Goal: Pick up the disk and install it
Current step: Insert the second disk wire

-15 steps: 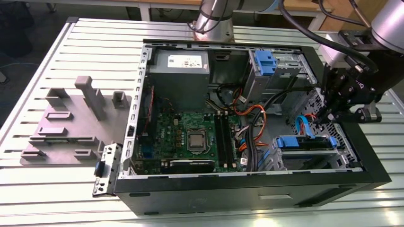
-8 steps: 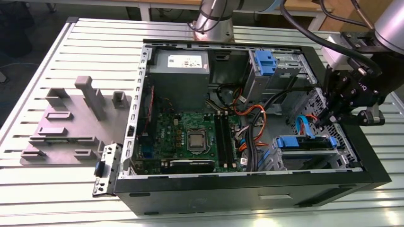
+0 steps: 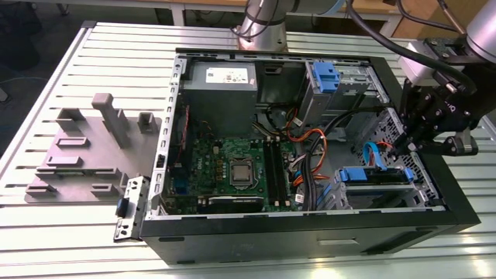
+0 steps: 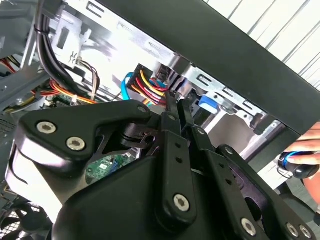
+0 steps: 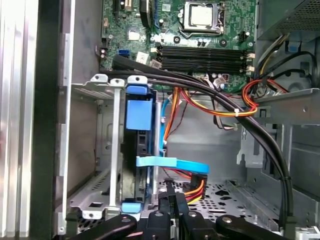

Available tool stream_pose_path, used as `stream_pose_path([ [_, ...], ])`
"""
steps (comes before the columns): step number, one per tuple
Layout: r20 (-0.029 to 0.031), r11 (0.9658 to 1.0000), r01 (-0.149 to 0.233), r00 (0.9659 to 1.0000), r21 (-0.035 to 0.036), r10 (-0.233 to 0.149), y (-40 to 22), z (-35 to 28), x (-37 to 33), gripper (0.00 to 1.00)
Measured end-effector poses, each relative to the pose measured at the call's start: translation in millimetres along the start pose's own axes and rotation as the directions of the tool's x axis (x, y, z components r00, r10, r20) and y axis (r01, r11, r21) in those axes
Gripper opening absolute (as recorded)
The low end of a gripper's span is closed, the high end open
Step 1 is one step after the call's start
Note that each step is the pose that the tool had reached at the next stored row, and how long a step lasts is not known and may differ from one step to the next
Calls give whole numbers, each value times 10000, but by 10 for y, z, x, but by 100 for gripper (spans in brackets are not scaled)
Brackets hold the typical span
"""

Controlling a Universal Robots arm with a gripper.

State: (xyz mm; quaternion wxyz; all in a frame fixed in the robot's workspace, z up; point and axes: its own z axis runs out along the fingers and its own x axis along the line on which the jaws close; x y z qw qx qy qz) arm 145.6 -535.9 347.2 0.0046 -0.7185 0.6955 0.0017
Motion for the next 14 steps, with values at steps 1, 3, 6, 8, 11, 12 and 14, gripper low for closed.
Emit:
stream_pose_path([
  [1, 0, 10000, -1, 10000, 0, 1, 1, 0, 17, 16],
  [3, 3, 10000, -5, 10000, 0, 5, 2, 0, 54, 16],
  [6, 3, 10000, -11, 10000, 0, 11, 4, -1, 108, 16],
  [8, 2, 10000, -16, 10000, 0, 16, 5, -1, 138, 16],
  [11, 4, 10000, -24, 10000, 0, 24, 6, -1, 173, 16],
  [12, 3, 10000, -27, 10000, 0, 27, 6, -1, 183, 16],
  [14, 2, 10000, -30, 10000, 0, 30, 6, -1, 191, 16],
])
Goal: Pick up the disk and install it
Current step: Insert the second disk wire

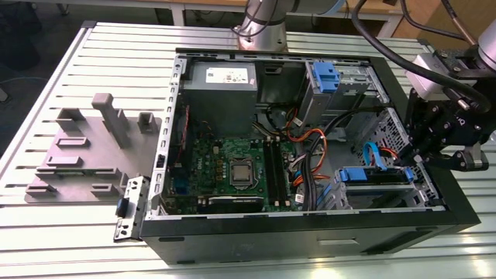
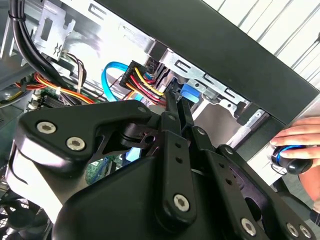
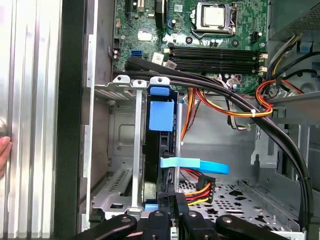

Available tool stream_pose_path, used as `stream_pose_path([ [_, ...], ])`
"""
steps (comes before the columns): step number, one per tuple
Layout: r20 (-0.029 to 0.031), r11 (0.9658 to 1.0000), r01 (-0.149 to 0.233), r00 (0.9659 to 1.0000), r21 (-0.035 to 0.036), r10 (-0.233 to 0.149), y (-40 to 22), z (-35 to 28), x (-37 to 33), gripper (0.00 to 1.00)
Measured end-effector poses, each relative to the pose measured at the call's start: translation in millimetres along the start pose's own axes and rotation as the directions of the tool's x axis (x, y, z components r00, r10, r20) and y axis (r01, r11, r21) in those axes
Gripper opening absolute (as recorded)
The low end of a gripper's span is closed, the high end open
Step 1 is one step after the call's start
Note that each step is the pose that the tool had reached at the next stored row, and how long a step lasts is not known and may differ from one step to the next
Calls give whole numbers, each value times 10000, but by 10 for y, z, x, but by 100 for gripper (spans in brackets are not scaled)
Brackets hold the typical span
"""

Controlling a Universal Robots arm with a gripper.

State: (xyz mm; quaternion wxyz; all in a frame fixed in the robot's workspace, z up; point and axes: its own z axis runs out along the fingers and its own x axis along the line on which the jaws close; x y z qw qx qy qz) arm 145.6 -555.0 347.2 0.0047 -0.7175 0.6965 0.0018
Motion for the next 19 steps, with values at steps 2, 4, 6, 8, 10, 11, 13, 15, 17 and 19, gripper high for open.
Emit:
stream_pose_path([
  [2, 1, 10000, 0, 10000, 0, 0, 0, 0, 0, 16],
  [4, 1, 10000, 0, 10000, 0, 0, 0, 0, 7, 16],
  [6, 1, 10000, -1, 10000, 0, 1, 1, 0, 25, 16],
  [8, 1, 10000, -3, 10000, 0, 3, 1, 0, 44, 16],
  [10, 1, 10000, -4, 10000, 0, 4, 2, 0, 58, 16],
  [11, 11, 10000, -4, 10000, 1, 4, 2, -1, 59, 16],
  [13, 33, 10000, -6, 10000, 1, 6, 7, -1, 59, 16],
  [15, 46, 10000, -5, 10000, 1, 5, 15, 0, 59, 16],
  [17, 50, 10000, -3, 10000, 2, 3, 19, 2, 59, 16],
  [19, 48, 10000, -3, 10000, 2, 3, 24, 2, 59, 16],
])
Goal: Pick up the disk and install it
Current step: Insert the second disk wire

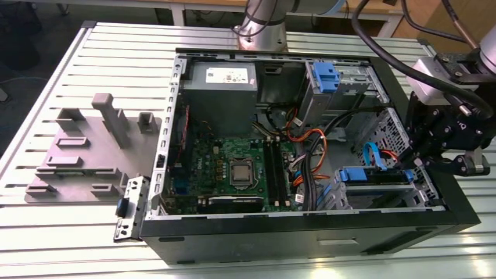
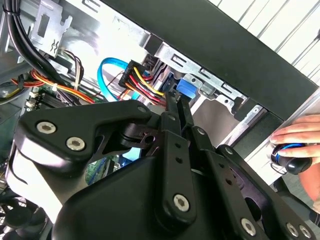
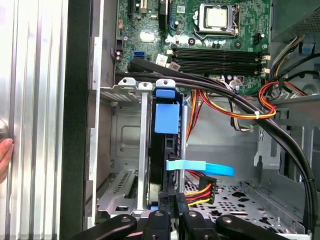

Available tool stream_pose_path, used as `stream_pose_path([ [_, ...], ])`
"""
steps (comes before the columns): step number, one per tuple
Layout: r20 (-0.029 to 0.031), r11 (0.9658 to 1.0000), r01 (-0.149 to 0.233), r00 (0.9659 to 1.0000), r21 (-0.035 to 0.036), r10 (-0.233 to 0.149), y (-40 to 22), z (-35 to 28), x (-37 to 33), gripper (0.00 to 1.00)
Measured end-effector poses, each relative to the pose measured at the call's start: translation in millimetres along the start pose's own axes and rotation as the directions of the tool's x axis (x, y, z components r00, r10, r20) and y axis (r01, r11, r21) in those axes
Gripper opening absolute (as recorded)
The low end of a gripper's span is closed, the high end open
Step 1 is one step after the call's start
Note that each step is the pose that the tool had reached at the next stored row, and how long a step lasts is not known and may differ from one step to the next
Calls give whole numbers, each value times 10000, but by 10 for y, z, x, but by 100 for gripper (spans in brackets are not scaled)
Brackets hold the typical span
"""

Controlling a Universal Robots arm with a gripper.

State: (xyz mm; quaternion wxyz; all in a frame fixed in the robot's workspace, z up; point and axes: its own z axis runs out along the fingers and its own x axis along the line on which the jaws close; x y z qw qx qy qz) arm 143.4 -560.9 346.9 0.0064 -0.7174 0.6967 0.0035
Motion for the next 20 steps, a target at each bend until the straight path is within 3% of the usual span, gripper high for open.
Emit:
stream_pose_path([
  [20, -3, 9998, -177, 9998, 2, 177, 32, 57, 5, 16],
])
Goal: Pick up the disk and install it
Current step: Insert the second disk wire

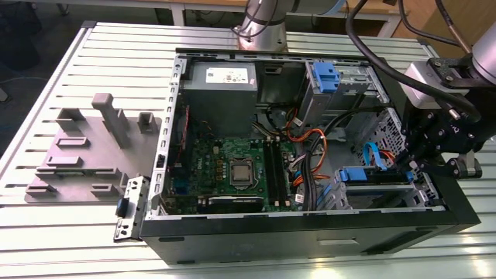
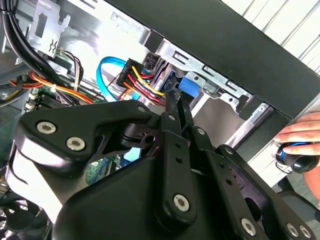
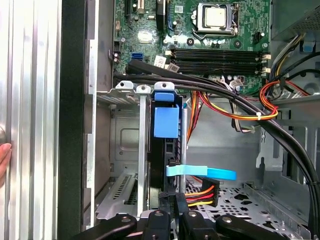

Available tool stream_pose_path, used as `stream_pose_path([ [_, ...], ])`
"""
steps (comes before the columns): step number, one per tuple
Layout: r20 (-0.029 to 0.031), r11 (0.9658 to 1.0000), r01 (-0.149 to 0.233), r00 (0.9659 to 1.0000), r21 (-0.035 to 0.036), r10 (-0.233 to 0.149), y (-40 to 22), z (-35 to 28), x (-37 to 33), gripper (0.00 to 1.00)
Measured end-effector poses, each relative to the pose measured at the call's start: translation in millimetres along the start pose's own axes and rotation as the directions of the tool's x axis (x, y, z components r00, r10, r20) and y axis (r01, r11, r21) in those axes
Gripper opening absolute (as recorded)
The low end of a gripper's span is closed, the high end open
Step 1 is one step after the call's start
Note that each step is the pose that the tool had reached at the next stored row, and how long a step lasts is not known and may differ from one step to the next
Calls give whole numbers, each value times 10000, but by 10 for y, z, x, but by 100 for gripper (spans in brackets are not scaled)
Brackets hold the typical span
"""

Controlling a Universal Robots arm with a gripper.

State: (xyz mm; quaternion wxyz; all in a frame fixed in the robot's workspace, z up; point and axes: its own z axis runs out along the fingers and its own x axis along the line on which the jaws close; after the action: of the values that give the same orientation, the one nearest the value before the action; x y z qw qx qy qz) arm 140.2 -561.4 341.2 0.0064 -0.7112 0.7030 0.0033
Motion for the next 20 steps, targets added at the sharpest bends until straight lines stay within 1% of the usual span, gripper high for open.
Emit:
stream_pose_path([
  [20, 1, 10000, 0, 10000, 0, 0, 0, 22, 0, 16],
])
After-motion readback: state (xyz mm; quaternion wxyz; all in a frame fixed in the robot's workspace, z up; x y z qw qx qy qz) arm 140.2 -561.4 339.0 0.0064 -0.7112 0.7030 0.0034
